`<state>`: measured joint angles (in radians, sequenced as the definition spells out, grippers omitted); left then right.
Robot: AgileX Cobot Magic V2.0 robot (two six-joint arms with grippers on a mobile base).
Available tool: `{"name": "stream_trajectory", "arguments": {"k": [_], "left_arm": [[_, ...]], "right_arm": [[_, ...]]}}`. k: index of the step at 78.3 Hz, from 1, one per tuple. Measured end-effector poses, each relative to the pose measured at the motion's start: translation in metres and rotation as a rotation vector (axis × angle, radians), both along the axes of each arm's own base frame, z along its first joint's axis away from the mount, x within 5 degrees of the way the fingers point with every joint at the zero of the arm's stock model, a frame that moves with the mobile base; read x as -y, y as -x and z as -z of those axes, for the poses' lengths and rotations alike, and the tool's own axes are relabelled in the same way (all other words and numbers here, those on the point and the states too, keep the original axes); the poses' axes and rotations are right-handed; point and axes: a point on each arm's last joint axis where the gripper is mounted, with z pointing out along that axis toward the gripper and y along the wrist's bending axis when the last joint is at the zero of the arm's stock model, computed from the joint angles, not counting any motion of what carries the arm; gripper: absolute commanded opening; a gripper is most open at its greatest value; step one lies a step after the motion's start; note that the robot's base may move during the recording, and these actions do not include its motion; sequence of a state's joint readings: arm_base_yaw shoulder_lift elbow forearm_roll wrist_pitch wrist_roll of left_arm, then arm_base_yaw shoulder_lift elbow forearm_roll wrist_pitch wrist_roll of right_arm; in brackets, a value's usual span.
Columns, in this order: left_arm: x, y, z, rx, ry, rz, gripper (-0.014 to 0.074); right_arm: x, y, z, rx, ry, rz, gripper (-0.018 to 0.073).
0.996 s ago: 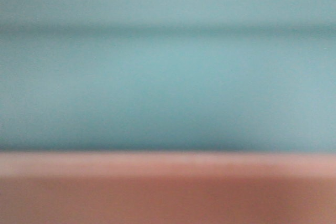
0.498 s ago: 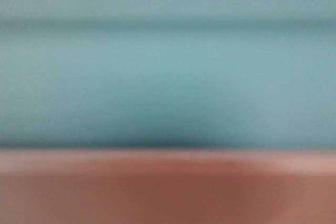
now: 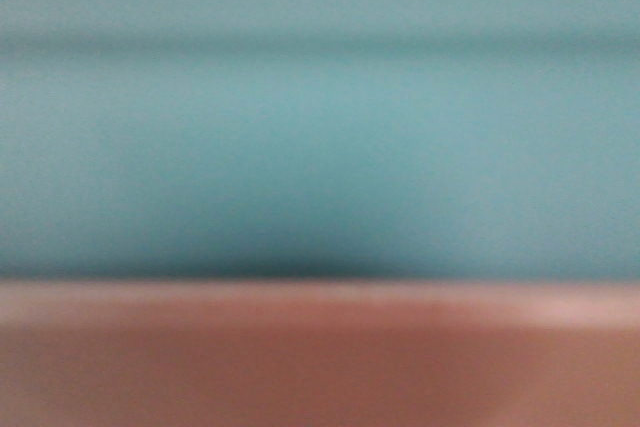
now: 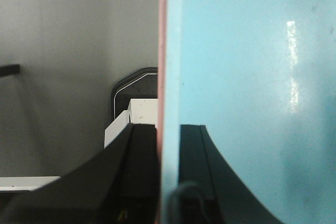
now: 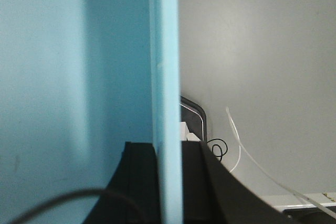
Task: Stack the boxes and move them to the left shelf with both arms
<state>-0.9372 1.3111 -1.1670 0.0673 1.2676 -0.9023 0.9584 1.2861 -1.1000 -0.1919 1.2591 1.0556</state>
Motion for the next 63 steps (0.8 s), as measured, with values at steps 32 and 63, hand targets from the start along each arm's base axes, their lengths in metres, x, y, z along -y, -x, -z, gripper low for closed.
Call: {"name": "stream_trajectory", "arguments": {"k": [32,63], "left_arm": [[0.0000,0.0000,0.0000,0.000,0.000,0.000,-0.0003],[0.0000,0.0000,0.0000,0.000,0.000,0.000,-0.0003]], "right_arm": [[0.0000,0.0000,0.0000,0.000,0.000,0.000,0.0057],[0.0000,0.0000,0.0000,0.000,0.000,0.000,0.0057]]}}
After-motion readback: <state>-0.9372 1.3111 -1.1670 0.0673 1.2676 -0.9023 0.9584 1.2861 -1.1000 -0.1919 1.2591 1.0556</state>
